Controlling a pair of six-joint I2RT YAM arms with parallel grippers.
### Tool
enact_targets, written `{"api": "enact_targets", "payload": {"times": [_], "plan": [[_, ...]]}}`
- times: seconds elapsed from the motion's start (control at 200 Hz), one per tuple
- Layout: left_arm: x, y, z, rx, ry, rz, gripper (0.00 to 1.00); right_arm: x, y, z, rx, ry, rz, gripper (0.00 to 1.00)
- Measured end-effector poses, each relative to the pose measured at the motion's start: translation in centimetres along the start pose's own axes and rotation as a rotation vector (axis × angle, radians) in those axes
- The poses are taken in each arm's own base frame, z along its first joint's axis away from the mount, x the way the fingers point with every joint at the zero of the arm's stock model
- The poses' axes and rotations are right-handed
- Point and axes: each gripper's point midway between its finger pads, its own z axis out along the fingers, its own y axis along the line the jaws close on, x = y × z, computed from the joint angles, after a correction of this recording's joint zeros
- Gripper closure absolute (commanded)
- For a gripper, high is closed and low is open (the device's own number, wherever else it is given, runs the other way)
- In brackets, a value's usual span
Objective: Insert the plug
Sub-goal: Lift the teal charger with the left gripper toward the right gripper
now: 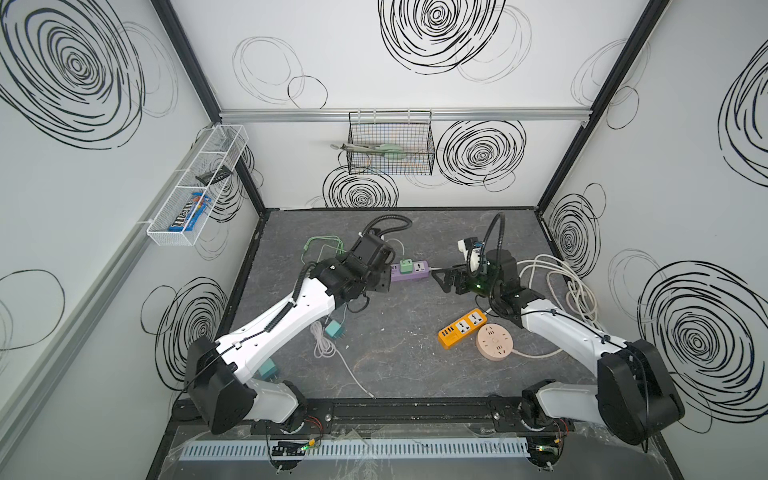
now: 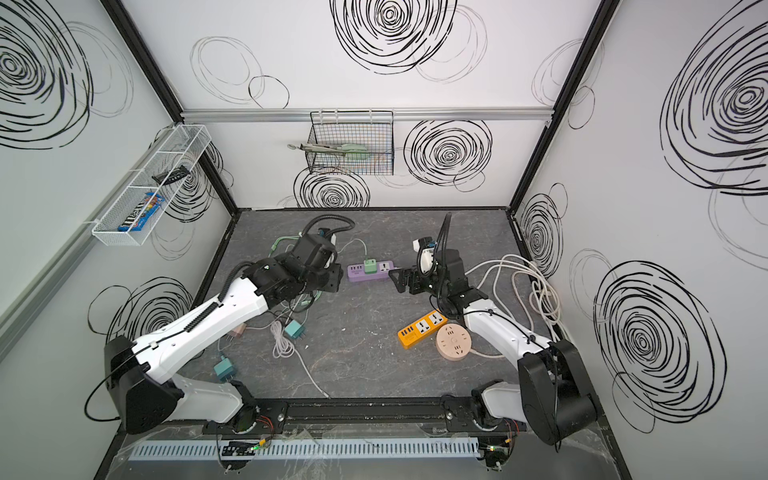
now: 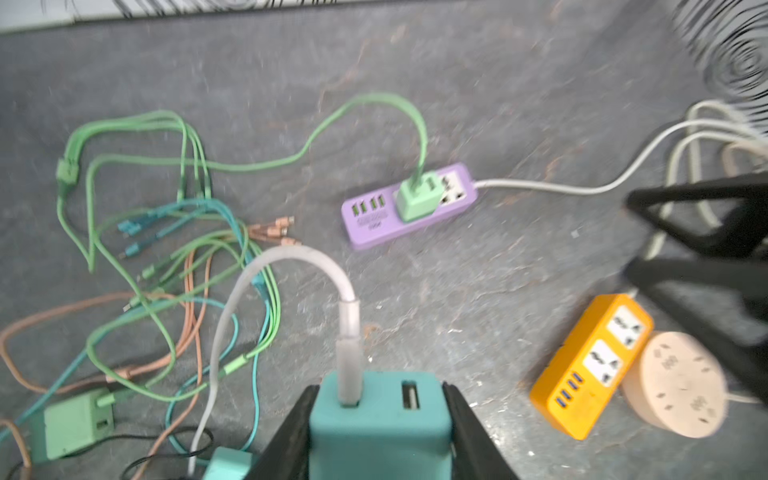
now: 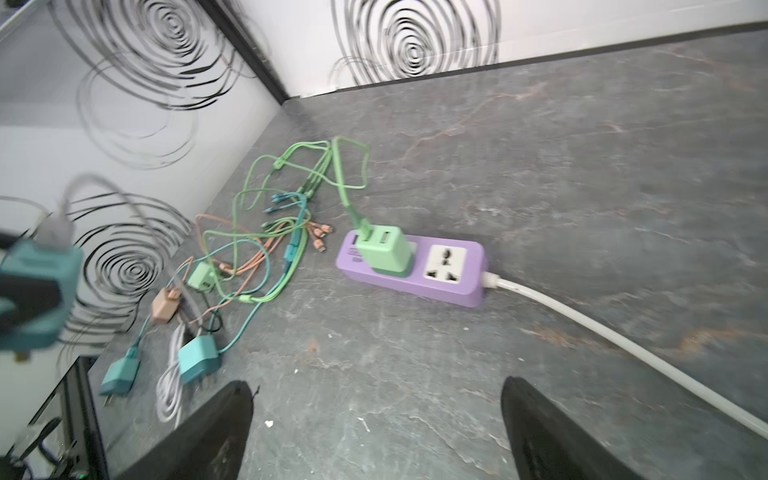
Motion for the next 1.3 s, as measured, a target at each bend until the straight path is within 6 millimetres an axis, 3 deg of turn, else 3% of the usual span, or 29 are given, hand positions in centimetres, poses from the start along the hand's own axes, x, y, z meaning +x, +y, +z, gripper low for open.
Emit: {"api": "enact_targets", "payload": {"times": [0.195, 0.35, 0.62, 0.891, 1.026, 1.301], "plan": [[-7.5, -2.9, -7.1, 0.155, -0.203, 0.03, 1.0, 0.1, 5.5, 1.1, -0.161, -0.003, -0.122, 0.03], [-10.4, -4.5, -11.0, 0.246, -0.282, 0.058, 1.0, -0.3, 7.4, 1.7, -0.236, -0.021, -0.164, 0.03], [-10.6, -7.1, -13.3, 0.411, -0.267, 0.097, 1.0, -0.1, 8.8, 3.0, -0.301, -0.04, -0.19, 0.03], [-10.6, -8.9, -14.0, 0.515, -0.242, 0.118, 1.0, 0.1, 5.8, 6.0, -0.156, -0.046, -0.052, 0.03], [-10.5, -9.5, -14.1, 0.545, -0.231, 0.125, 1.0, 0.1, 4.5, 6.5, -0.092, -0.056, -0.004, 0.03], [-10.5, -10.2, -14.9, 0.595, -0.226, 0.134, 1.0, -0.4, 4.7, 6.6, -0.116, -0.092, 0.013, 0.02]]}}
